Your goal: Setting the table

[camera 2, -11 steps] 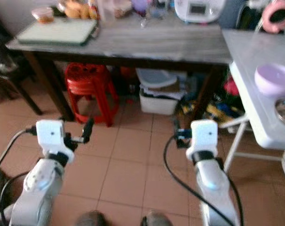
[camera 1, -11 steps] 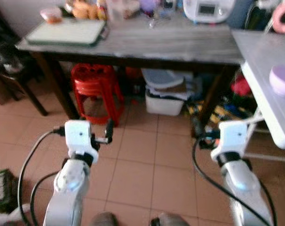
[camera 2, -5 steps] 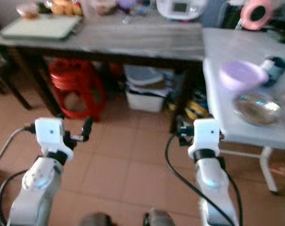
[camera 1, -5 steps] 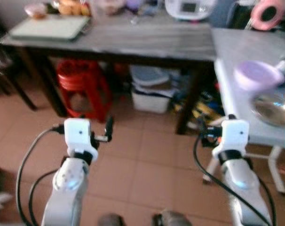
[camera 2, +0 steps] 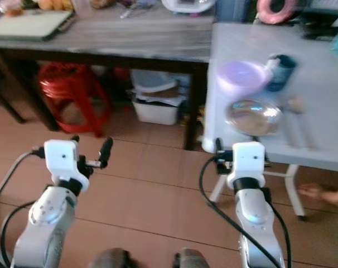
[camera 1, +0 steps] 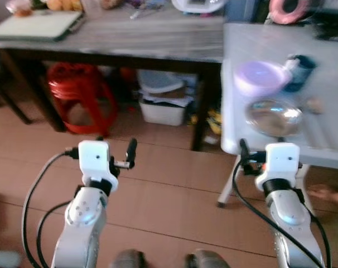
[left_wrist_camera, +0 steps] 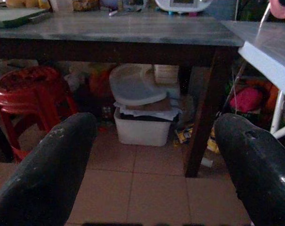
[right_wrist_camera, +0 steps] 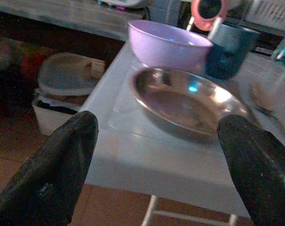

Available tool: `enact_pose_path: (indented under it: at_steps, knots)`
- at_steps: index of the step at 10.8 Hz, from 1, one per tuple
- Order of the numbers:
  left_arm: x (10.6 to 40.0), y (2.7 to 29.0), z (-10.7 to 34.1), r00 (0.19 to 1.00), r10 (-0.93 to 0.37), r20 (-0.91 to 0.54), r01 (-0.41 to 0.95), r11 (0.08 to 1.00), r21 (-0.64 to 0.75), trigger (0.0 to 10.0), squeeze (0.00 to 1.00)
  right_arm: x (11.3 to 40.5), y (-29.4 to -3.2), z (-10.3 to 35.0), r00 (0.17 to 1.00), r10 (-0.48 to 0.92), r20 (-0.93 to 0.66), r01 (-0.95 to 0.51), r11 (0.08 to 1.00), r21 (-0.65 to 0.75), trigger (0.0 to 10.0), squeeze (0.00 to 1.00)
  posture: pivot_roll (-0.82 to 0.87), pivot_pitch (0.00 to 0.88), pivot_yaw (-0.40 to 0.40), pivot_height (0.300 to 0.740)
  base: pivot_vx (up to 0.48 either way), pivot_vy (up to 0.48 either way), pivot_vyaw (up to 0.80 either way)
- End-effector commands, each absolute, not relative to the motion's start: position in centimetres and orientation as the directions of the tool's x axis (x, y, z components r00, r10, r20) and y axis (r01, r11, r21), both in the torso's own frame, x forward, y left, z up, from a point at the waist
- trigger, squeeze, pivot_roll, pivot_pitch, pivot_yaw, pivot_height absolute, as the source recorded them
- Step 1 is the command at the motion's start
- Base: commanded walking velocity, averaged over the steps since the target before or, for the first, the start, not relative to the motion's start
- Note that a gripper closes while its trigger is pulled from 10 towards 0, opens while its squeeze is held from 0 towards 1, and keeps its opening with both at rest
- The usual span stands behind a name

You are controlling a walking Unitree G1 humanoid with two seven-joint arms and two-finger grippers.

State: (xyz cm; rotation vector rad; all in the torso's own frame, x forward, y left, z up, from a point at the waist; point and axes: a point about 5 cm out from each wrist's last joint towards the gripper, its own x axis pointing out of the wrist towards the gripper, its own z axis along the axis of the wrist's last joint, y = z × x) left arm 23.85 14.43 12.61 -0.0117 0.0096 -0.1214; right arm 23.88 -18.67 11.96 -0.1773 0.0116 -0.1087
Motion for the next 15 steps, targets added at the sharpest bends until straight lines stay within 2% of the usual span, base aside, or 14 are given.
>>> enact_pose_path:
  at_steps: [1, 3, 4, 5, 7, 10, 15]
  knots:
    - [23.8, 15.2, 12.3, 0.996, -0.084, -0.023, 0.084, 0.996, 0.021, 10.0, 0.0, 23.9, -18.1, 12.0, 0.996, -0.083, -0.014, 0.081, 0.987, -0.142, 10.0, 0.0, -0.04, 0.118, 0.014, 0.74, 0.0, 0.0, 0.0]
    - [23.8, 15.3, 12.5, 0.998, -0.057, 0.003, 0.056, 0.997, 0.045, 10.0, 0.0, 23.9, -18.4, 11.8, 0.992, -0.121, -0.025, 0.115, 0.981, -0.153, 10.0, 0.0, -0.05, 0.117, 0.013, 0.74, 0.0, 0.0, 0.0]
    - [23.9, 15.2, 12.5, 0.998, -0.065, 0.011, 0.065, 0.998, 0.012, 10.0, 0.0, 23.9, -18.4, 11.9, 0.993, -0.111, -0.028, 0.104, 0.98, -0.172, 10.0, 0.0, -0.05, 0.117, 0.012, 0.74, 0.0, 0.0, 0.0]
    - [23.9, 15.0, 12.6, 0.995, -0.098, 0.011, 0.098, 0.995, -0.004, 10.0, 0.0, 23.6, -18.4, 12.7, 0.994, -0.108, 0.028, 0.111, 0.985, -0.135, 10.0, 0.0, -0.05, 0.116, 0.008, 0.74, 0.0, 0.0, 0.0]
    - [23.8, 14.7, 12.8, 0.992, -0.126, 0.03, 0.126, 0.992, -0.019, 10.0, 0.0, 23.7, -18.9, 13.6, 0.989, -0.127, 0.075, 0.139, 0.974, -0.178, 10.0, 0.0, -0.05, 0.113, 0.006, 0.74, 0.0, 0.0, 0.0]
    - [23.9, 14.5, 12.9, 0.988, -0.146, 0.04, 0.148, 0.989, -0.028, 10.0, 0.0, 23.8, -18.9, 13.7, 0.99, -0.116, 0.079, 0.129, 0.976, -0.174, 10.0, 0.0, -0.05, 0.115, 0.005, 0.74, 0.29, 0.0, -0.68]
    - [24.0, 14.3, 12.9, 0.988, -0.148, 0.044, 0.149, 0.988, -0.032, 10.0, 0.0, 23.7, -18.2, 14.2, 0.992, -0.054, 0.111, 0.079, 0.967, -0.242, 10.0, 0.0, -0.06, 0.12, 0.005, 0.74, 0.312, 0.0, 0.0]
